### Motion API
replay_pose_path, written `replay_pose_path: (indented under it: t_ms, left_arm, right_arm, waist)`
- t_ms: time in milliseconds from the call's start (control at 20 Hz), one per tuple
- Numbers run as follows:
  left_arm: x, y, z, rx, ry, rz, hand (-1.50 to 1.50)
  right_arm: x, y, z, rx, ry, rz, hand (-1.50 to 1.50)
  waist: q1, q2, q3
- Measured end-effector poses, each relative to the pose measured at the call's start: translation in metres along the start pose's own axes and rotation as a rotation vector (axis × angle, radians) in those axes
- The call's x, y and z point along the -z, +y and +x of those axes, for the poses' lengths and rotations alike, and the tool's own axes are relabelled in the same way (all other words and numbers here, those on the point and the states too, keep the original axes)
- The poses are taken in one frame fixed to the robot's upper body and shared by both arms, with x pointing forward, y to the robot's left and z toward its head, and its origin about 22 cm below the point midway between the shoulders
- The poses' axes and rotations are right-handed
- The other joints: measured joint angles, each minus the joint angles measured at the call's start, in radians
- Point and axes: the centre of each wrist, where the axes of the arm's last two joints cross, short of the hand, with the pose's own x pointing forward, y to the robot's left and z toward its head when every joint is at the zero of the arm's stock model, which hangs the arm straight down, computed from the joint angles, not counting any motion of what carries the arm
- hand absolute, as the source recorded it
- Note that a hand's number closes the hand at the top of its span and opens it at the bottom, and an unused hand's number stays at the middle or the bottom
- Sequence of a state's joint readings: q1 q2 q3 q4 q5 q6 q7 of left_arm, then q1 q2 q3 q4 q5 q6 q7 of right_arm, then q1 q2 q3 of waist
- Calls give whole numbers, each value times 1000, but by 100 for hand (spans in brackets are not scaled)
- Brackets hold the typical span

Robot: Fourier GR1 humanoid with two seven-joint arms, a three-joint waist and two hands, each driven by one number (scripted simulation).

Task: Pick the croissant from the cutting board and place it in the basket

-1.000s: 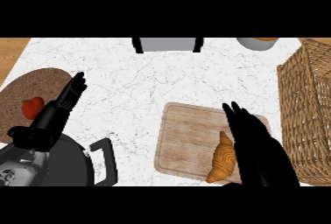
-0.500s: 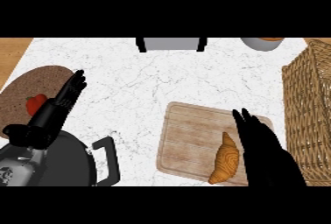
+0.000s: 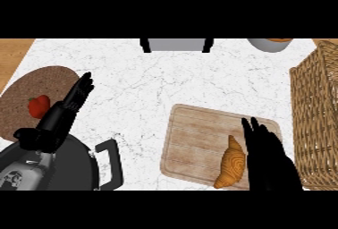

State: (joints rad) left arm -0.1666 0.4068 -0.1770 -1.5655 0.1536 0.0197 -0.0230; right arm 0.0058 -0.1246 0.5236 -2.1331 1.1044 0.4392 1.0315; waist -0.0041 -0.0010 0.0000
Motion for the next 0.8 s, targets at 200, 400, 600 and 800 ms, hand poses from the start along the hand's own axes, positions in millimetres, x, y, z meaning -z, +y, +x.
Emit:
replay_pose_path:
  t_ms: [200, 400, 600, 800]
  left_arm:
    - [0, 5, 4, -1, -1, -6, 0]
    - [7, 0, 0, 1, -2, 0, 0]
    - [2, 7, 0, 8, -7, -1, 0]
    - [1, 9, -4, 8, -6, -7, 0]
  right_arm:
    - [1, 13, 3, -2, 14, -2, -150]
    - [3, 11, -2, 20, 3, -14, -150]
    - [4, 20, -2, 44, -2, -11, -150]
    - [9, 24, 10, 48, -9, -9, -150]
  waist:
    - [2, 0, 0]
    - [1, 0, 0]
    - [3, 0, 0]
    - [4, 0, 0]
